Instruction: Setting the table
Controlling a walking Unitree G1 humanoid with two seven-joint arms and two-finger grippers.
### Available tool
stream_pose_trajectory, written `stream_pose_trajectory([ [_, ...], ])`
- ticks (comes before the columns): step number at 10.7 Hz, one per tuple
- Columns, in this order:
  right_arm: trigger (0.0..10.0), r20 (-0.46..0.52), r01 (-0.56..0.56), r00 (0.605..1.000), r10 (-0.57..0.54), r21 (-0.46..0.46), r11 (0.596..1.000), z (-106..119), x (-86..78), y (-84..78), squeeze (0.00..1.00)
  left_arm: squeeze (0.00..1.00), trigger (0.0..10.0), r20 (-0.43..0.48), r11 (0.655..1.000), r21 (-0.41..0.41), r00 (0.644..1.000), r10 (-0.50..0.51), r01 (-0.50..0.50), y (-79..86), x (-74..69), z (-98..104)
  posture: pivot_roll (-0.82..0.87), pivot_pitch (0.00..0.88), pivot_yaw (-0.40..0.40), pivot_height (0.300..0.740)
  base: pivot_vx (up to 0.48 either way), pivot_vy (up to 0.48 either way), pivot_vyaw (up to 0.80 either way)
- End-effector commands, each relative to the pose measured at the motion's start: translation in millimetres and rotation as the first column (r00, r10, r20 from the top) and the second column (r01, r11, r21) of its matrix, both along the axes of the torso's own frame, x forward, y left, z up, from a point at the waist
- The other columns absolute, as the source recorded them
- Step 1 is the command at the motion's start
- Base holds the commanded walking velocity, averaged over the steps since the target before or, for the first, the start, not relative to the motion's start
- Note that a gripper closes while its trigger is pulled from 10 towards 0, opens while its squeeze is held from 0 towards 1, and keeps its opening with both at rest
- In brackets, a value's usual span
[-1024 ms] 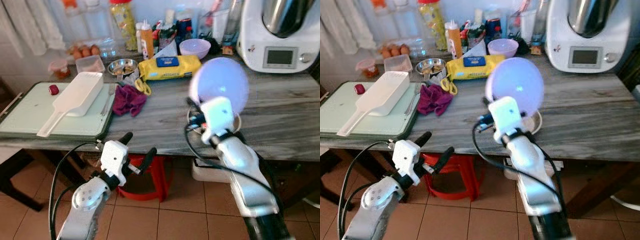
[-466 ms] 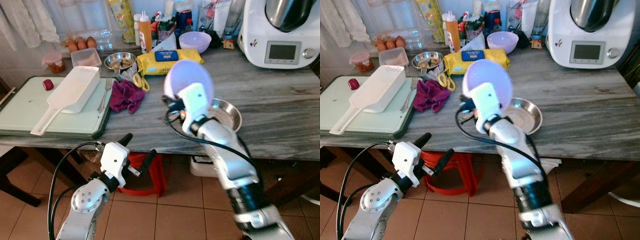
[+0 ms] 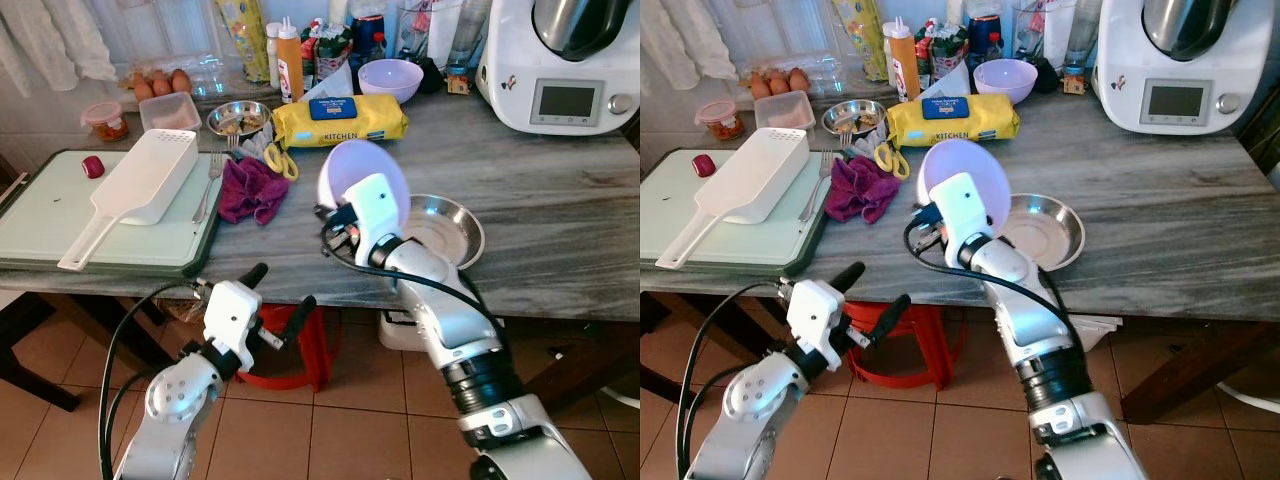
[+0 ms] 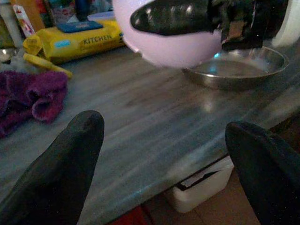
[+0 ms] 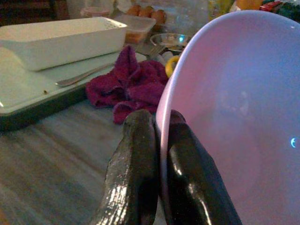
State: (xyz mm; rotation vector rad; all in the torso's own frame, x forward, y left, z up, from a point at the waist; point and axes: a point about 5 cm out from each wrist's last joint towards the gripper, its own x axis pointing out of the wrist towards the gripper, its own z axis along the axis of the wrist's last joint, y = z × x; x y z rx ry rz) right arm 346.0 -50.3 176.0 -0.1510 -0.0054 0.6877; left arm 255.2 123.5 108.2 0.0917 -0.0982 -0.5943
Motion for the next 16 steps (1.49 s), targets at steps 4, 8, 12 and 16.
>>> stream_pose_trajectory([
  [4,10.0,0.019,-0.097,0.995,0.097,-0.021,0.995,0,-2.5,22.1,0.0,0.0,10.0,0.029,0.999,0.03,0.999,0.044,-0.045,4.5,3.7,4,-0.09,0.111,0.061,0.74,0.0,0.0,0.0],
  [8,10.0,0.006,-0.065,0.998,0.066,-0.11,0.992,-10,4.9,11.0,0.0,0.0,10.0,0.012,0.999,0.028,1.0,0.02,-0.021,0.2,0.1,1,-0.1,0.107,0.053,0.74,0.0,0.0,0.0],
  [12,10.0,0.005,-0.104,0.994,0.106,-0.144,0.984,-19,5.6,11.7,0.0,0.0,10.0,0.004,1.0,0.023,1.0,0.02,-0.02,-2.0,-2.2,-1,-0.09,0.108,0.047,0.74,0.0,0.0,0.0],
  [16,10.0,0.005,-0.086,0.996,0.088,-0.153,0.984,-22,9.9,9.2,1.0,0.0,10.0,-0.004,1.0,0.022,1.0,0.017,-0.017,-2.2,-3.0,-1,-0.08,0.112,0.052,0.74,0.0,0.0,0.0],
])
